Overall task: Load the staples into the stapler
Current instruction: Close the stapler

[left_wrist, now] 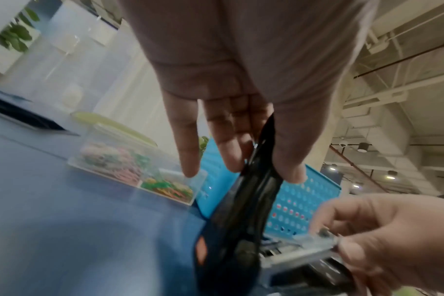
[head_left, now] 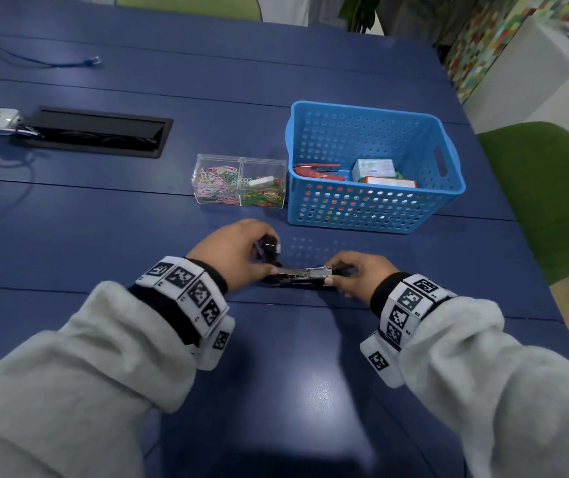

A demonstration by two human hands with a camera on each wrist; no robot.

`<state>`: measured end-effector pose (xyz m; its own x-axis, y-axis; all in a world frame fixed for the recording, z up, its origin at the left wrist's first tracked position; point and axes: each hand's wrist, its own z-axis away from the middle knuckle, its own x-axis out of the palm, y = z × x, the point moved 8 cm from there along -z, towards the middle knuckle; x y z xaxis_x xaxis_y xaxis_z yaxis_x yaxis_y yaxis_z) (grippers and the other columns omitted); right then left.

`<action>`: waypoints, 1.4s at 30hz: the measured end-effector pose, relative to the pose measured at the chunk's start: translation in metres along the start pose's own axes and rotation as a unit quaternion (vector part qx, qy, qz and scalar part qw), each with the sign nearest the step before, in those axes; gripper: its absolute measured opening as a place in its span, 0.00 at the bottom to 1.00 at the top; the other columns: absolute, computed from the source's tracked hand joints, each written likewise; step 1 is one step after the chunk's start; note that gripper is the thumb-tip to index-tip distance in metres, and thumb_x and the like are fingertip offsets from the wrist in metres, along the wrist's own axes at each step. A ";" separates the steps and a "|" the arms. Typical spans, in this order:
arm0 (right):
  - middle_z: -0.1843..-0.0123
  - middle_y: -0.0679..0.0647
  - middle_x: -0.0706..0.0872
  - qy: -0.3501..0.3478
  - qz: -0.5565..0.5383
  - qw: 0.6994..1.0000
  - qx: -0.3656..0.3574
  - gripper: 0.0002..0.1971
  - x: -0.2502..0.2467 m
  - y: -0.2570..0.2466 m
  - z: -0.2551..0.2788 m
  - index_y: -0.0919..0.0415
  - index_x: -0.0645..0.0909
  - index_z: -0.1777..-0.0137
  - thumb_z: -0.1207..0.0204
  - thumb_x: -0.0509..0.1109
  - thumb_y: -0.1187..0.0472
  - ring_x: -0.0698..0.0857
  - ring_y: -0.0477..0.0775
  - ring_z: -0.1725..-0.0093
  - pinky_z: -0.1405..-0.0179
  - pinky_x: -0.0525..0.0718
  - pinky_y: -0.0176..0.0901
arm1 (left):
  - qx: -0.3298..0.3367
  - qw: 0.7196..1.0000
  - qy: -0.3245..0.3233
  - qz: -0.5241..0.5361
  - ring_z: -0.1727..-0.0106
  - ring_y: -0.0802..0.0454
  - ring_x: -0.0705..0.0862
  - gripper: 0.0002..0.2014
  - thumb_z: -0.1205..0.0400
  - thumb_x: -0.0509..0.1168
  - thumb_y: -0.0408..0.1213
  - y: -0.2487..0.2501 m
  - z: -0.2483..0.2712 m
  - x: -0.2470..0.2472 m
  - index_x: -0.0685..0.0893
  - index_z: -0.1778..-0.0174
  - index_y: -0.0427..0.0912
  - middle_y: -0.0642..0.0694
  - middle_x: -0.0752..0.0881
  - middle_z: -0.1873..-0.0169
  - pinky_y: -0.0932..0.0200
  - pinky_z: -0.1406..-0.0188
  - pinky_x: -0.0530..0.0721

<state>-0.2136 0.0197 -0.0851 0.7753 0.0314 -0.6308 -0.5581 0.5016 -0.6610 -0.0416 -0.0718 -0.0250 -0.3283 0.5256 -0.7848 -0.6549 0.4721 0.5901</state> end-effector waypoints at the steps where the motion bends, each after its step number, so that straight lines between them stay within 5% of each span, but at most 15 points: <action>1: 0.63 0.46 0.84 0.003 -0.013 1.000 0.001 0.07 0.000 0.000 0.000 0.47 0.82 0.59 0.31 0.76 0.61 0.82 0.54 0.64 0.56 0.90 0.53 | 0.007 1.000 -0.010 0.006 0.50 0.52 0.80 0.19 0.31 0.75 0.40 0.005 -0.003 0.006 0.81 0.44 0.49 0.53 0.79 0.51 0.60 0.46 0.77; 4: 0.68 0.43 0.82 0.008 -0.027 1.000 -0.001 0.07 -0.002 -0.001 0.000 0.48 0.82 0.60 0.31 0.76 0.61 0.82 0.55 0.66 0.66 0.85 0.42 | 0.020 0.999 -0.033 0.020 0.48 0.51 0.80 0.23 0.29 0.74 0.40 0.019 -0.011 0.026 0.80 0.39 0.47 0.51 0.77 0.50 0.63 0.46 0.74; 8: 0.62 0.47 0.84 0.016 -0.010 1.000 -0.014 0.15 -0.003 -0.002 -0.002 0.38 0.76 0.67 0.34 0.78 0.59 0.81 0.50 0.66 0.55 0.85 0.47 | 0.034 0.998 -0.055 0.016 0.40 0.46 0.79 0.23 0.29 0.74 0.41 0.027 -0.019 0.047 0.81 0.37 0.49 0.44 0.81 0.43 0.55 0.37 0.76; 12: 0.66 0.38 0.79 0.006 -0.022 0.999 -0.028 0.14 -0.003 -0.005 0.001 0.47 0.78 0.55 0.37 0.80 0.56 0.76 0.38 0.70 0.64 0.76 0.33 | 0.036 0.997 -0.068 -0.013 0.34 0.44 0.74 0.23 0.28 0.72 0.45 0.028 -0.021 0.059 0.79 0.36 0.53 0.45 0.80 0.39 0.48 0.32 0.75; 17: 0.65 0.49 0.82 -0.008 -0.124 0.992 0.019 0.09 0.005 0.003 -0.001 0.49 0.77 0.63 0.32 0.75 0.50 0.84 0.52 0.65 0.57 0.86 0.48 | 0.038 0.995 -0.082 -0.031 0.34 0.43 0.74 0.24 0.28 0.72 0.47 0.029 -0.023 0.066 0.78 0.35 0.56 0.45 0.80 0.39 0.46 0.32 0.75; 21: 0.64 0.54 0.83 -0.007 -0.158 0.987 0.041 0.09 0.011 0.007 -0.001 0.49 0.77 0.67 0.27 0.71 0.56 0.83 0.49 0.72 0.70 0.85 0.34 | 0.042 0.992 -0.107 -0.053 0.36 0.43 0.76 0.24 0.27 0.71 0.48 0.031 -0.022 0.073 0.77 0.35 0.58 0.44 0.81 0.43 0.45 0.37 0.78; 26: 0.69 0.55 0.82 -0.001 -0.167 0.985 0.028 0.10 0.008 0.010 0.000 0.48 0.80 0.67 0.26 0.70 0.60 0.81 0.53 0.74 0.67 0.84 0.40 | 0.000 0.988 -0.134 -0.082 0.36 0.42 0.77 0.27 0.28 0.71 0.45 0.012 -0.018 0.080 0.74 0.32 0.57 0.44 0.81 0.40 0.43 0.36 0.78; 31: 0.71 0.54 0.81 -0.016 -0.190 0.982 0.020 0.10 0.005 0.010 0.004 0.47 0.81 0.64 0.24 0.69 0.63 0.81 0.50 0.78 0.76 0.84 0.31 | -0.032 0.987 -0.141 -0.068 0.38 0.42 0.79 0.24 0.28 0.72 0.42 -0.002 -0.021 0.077 0.77 0.35 0.48 0.42 0.81 0.40 0.51 0.38 0.77; 35: 0.67 0.51 0.82 -0.049 -0.144 0.988 0.010 0.07 0.009 0.005 0.007 0.47 0.81 0.56 0.21 0.64 0.60 0.82 0.50 0.72 0.69 0.85 0.36 | -0.028 0.984 -0.160 -0.076 0.41 0.42 0.81 0.20 0.28 0.71 0.42 0.001 -0.021 0.073 0.79 0.39 0.47 0.43 0.84 0.43 0.51 0.41 0.80; 37: 0.63 0.48 0.83 -0.063 -0.076 0.995 -0.011 0.06 0.007 -0.003 0.010 0.46 0.80 0.49 0.21 0.63 0.57 0.84 0.51 0.64 0.58 0.85 0.40 | -0.020 0.983 -0.162 -0.083 0.43 0.42 0.82 0.20 0.28 0.72 0.42 0.005 -0.021 0.069 0.79 0.41 0.47 0.42 0.85 0.44 0.52 0.43 0.80; 39: 0.54 0.46 0.85 -0.075 0.016 0.996 -0.037 0.12 0.000 -0.012 0.013 0.44 0.80 0.42 0.25 0.68 0.54 0.83 0.49 0.51 0.43 0.80 0.41 | -0.011 0.984 -0.153 -0.087 0.45 0.43 0.82 0.19 0.29 0.73 0.42 0.010 -0.022 0.063 0.80 0.43 0.46 0.42 0.85 0.46 0.53 0.48 0.79; 42: 0.44 0.49 0.86 -0.093 0.175 0.979 -0.054 0.27 -0.006 -0.027 0.017 0.46 0.75 0.33 0.33 0.76 0.51 0.83 0.52 0.41 0.38 0.78 0.42 | -0.003 0.986 -0.140 -0.085 0.46 0.44 0.82 0.19 0.30 0.73 0.41 0.021 -0.023 0.055 0.80 0.44 0.46 0.43 0.86 0.48 0.54 0.50 0.78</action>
<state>-0.1982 0.0212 -0.0567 0.5658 0.3468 -0.7480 -0.8193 0.3383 -0.4629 -0.0889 -0.0495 -0.0600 -0.0129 0.6152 -0.7883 -0.6878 0.5667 0.4536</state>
